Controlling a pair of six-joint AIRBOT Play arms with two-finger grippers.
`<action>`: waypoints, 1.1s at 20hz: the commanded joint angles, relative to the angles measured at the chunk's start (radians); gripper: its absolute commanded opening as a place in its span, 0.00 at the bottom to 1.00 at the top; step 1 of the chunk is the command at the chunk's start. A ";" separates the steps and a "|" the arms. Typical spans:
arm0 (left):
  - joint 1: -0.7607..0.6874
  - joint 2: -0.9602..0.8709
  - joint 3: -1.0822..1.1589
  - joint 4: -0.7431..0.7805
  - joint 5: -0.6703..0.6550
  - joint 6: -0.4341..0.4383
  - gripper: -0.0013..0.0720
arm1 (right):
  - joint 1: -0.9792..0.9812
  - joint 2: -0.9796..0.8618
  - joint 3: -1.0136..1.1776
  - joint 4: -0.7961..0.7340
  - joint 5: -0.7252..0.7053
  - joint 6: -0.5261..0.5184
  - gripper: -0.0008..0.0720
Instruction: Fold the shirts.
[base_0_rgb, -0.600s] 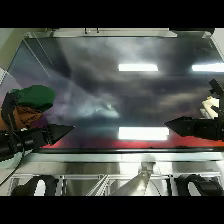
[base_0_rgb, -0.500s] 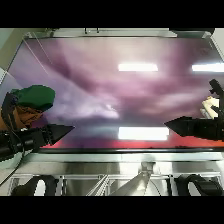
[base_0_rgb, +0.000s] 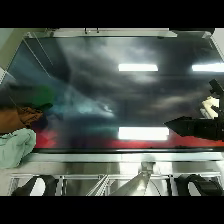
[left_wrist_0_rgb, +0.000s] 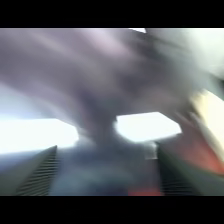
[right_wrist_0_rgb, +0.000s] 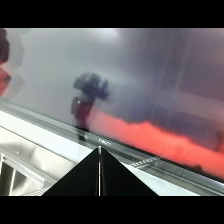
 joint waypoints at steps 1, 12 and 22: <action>0.097 -0.288 0.401 0.344 0.093 -0.016 0.99 | 0.001 0.001 0.000 0.000 0.000 0.000 0.04; -0.039 -1.144 0.756 0.515 0.051 -0.010 0.98 | 0.001 0.001 0.000 0.102 -0.089 0.000 0.04; -0.162 -1.136 0.887 0.370 -0.142 -0.069 0.02 | 0.001 0.001 0.000 0.259 -0.085 0.000 0.04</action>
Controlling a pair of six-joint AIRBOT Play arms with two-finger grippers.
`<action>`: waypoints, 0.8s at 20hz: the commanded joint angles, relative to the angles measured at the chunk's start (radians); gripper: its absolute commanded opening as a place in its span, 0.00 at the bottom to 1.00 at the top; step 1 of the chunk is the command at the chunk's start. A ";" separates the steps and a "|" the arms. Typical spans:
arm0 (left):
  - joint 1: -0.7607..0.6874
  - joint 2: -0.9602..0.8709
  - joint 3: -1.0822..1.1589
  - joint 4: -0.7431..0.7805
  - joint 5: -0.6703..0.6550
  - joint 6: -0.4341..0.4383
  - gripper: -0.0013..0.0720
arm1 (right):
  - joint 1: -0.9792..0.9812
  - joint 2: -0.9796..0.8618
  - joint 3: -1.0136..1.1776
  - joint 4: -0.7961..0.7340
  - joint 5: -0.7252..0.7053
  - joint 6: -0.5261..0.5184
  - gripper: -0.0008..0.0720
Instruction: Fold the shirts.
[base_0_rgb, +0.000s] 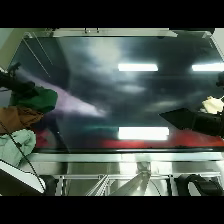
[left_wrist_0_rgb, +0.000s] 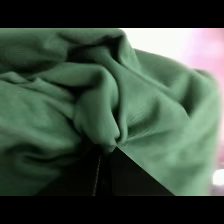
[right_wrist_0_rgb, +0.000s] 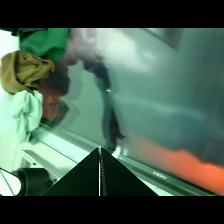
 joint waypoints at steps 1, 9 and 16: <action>-0.050 0.055 0.135 -0.352 -0.075 -0.008 0.03 | 0.001 0.000 0.000 0.030 0.001 0.000 0.04; -0.309 0.356 0.002 -0.711 -0.102 -0.014 0.04 | 0.001 -0.095 -0.001 -0.028 -0.019 -0.060 0.24; -0.386 0.461 -0.198 -0.447 -0.126 -0.166 0.98 | 0.001 -0.265 0.000 -0.040 -0.003 -0.180 0.88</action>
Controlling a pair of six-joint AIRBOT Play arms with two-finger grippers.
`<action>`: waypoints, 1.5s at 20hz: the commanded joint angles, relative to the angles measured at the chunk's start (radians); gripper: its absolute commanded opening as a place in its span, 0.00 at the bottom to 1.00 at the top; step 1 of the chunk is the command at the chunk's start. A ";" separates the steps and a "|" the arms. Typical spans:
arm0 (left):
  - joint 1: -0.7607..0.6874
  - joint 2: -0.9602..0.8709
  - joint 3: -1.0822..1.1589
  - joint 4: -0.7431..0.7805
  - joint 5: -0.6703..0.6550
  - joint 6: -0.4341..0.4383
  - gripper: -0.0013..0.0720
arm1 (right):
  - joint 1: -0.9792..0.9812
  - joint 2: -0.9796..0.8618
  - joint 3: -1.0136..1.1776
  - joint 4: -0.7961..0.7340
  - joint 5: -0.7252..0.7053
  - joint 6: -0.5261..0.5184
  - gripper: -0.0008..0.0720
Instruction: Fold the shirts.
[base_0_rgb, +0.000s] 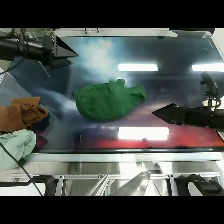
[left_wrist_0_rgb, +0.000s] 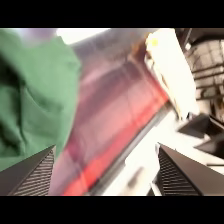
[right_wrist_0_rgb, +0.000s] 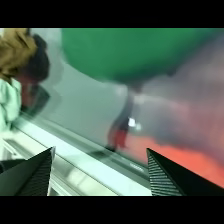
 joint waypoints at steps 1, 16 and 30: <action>-0.022 0.050 -0.105 0.212 -0.033 -0.052 0.98 | 0.001 -0.099 0.000 -0.006 -0.014 -0.072 0.87; -0.041 -0.255 -0.385 0.322 0.225 0.045 0.96 | 0.045 -1.019 0.443 0.152 -0.174 -0.122 0.58; -0.087 -0.353 0.041 0.321 -0.043 0.080 0.04 | 0.043 -1.138 0.615 0.242 -0.177 -0.090 0.04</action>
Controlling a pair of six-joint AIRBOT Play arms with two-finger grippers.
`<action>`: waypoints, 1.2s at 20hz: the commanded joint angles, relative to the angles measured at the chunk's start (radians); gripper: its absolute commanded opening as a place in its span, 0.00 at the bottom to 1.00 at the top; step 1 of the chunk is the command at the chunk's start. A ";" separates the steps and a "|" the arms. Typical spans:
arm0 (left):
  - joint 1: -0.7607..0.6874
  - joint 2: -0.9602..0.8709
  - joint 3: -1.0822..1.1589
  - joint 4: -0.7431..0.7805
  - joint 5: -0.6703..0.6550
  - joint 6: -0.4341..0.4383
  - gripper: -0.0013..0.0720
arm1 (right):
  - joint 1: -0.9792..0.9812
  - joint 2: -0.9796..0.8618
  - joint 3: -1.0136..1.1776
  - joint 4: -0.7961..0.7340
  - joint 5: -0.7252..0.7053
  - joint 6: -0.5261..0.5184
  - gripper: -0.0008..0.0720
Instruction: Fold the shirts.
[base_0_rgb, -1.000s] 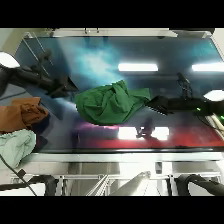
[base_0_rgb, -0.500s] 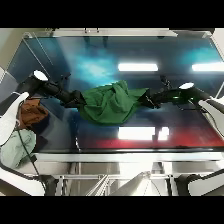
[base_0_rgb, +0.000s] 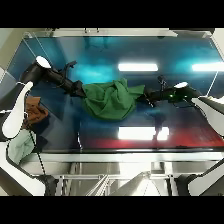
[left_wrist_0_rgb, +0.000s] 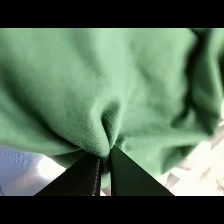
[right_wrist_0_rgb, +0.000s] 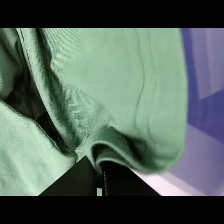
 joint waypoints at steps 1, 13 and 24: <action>0.000 0.025 0.072 0.001 -0.071 0.002 0.04 | -0.003 0.000 0.080 0.035 0.048 -0.001 0.04; 0.140 0.109 0.243 -0.760 -0.082 0.063 0.03 | -0.109 0.229 0.249 0.299 0.199 -0.144 0.03; 0.288 0.879 0.123 -0.555 0.214 0.073 0.03 | -0.116 0.959 0.340 -0.008 0.088 -0.225 0.03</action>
